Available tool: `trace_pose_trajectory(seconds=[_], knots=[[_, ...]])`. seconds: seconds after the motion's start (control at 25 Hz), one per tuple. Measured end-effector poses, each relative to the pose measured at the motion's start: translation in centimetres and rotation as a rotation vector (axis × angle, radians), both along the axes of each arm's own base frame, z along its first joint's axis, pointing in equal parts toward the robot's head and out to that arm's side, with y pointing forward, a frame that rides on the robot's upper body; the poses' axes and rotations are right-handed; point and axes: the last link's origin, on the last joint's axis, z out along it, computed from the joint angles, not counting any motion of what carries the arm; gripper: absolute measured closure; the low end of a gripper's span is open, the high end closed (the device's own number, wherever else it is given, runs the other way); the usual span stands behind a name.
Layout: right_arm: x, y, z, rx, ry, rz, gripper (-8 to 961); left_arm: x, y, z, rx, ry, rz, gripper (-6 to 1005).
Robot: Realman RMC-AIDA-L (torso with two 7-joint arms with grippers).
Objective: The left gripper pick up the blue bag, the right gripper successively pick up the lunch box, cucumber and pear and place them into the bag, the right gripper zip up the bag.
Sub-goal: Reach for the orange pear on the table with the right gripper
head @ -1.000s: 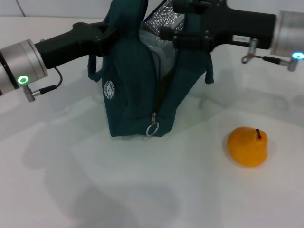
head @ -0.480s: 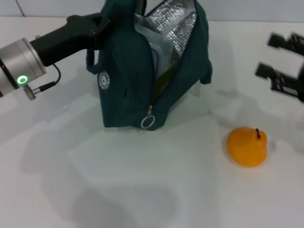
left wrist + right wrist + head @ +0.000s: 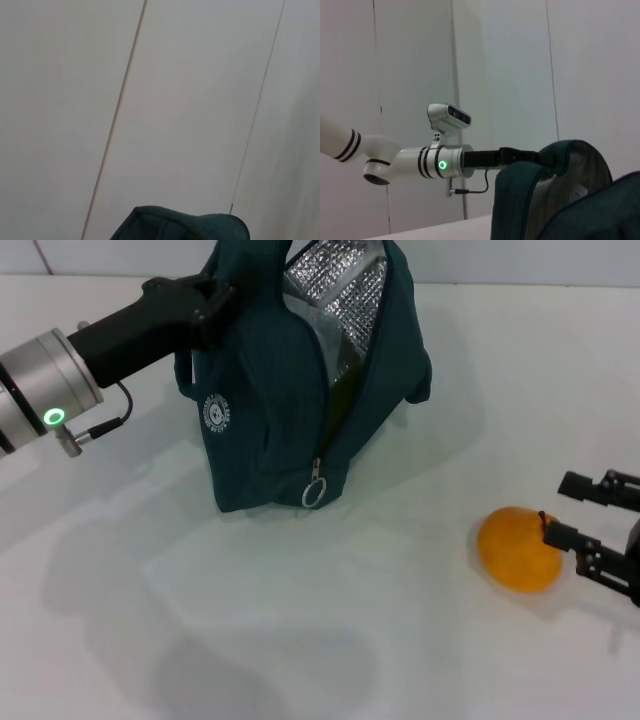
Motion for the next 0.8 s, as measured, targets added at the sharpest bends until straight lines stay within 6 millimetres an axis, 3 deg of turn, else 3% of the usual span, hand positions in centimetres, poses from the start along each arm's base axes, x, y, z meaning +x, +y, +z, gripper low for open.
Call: trace_pose_trajectory(seconds=[0.36,0.8], knots=[[1.7,-0.1,-1.1,0.063,-0.048,-0.074,461,0.2,0.1,-0.1,0.001,0.008,-0.010,941],[1.3,1.6,-2.0,0.060,-0.095,-0.080,470,0.2,0.3,0.1,0.018,0.015,-0.016,940]])
